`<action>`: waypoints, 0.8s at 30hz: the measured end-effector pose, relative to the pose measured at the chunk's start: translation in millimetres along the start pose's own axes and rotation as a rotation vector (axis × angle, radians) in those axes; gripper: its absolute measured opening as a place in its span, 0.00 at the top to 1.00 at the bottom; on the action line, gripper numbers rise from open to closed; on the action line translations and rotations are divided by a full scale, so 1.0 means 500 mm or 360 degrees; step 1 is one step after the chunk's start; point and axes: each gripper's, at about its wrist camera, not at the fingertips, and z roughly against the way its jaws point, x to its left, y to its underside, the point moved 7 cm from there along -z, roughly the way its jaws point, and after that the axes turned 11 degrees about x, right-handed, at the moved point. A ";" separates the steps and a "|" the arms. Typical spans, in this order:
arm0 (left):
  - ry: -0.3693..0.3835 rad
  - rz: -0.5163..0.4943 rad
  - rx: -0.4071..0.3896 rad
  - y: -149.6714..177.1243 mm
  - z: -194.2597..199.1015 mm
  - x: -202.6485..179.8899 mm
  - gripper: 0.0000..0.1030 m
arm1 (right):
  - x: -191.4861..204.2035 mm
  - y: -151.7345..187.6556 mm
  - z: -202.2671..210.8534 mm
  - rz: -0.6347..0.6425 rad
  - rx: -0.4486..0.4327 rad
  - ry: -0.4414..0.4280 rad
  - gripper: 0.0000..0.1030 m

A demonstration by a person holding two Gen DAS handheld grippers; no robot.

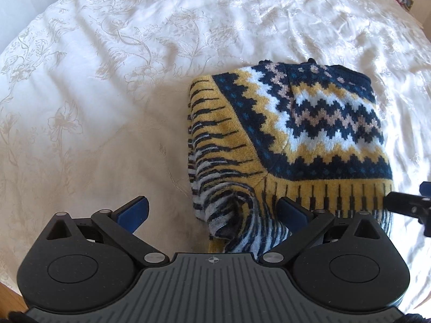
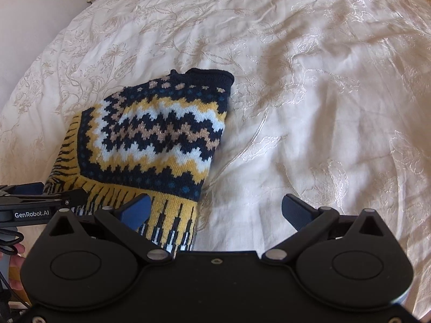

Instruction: Fold small clothes

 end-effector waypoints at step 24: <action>0.0403 0.0063 -0.0027 0.048 -0.014 0.094 0.00 | 0.037 0.131 -0.052 -0.0250 0.0102 0.0261 0.00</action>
